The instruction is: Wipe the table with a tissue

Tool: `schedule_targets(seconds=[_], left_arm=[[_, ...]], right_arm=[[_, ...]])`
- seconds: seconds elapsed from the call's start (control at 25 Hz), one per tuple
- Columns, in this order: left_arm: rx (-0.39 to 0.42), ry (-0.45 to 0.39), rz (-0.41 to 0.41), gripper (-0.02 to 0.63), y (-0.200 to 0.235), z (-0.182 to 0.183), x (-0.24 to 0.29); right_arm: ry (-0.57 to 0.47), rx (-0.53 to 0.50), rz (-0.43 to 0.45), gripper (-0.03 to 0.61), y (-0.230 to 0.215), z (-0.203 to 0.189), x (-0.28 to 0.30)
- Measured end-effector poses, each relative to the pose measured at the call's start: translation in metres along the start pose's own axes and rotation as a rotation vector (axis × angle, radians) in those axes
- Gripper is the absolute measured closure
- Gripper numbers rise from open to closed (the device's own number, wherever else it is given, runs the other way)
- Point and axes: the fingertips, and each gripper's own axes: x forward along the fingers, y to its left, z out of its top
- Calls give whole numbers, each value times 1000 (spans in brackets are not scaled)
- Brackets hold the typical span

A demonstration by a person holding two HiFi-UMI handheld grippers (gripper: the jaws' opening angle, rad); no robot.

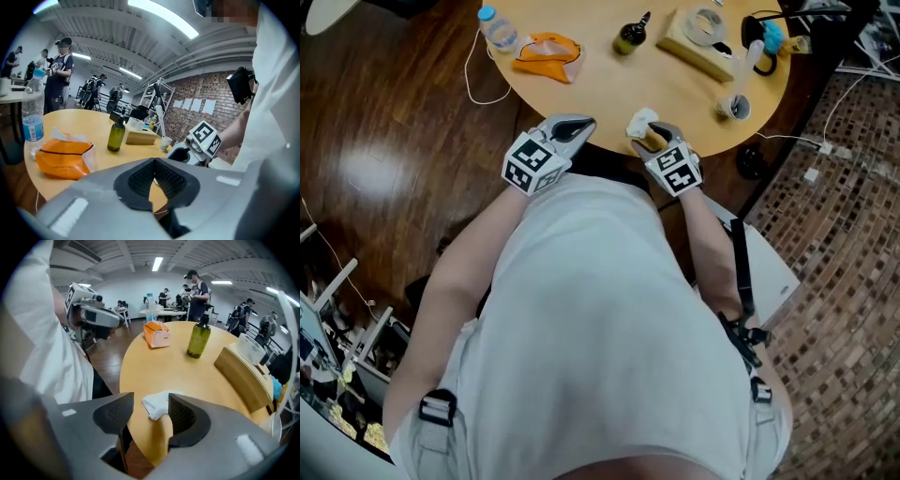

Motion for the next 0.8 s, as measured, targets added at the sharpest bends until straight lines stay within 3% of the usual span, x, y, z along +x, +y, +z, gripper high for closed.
schedule_targets(seconds=[0.16,0.36,0.52,0.64,0.8], left_arm=[[-4,-9,35,607,6,-5,-4],[-16,-9,78,607,19,-10,-18],[-9,-14,82,607,13,-6,-19],[9,-9,57,607,5,-5,-15],[28,-5,7,607,-10,-4,-6]], right_arm=[[70,-46,-15,287,-17,-7,27],[169,-61,-16,276,-28,-26,51],[161,6,-37,314,-30,-39,51],[129,56,-55,381,-25,-45,43],[34,156,-83,424,-17,-47,17]])
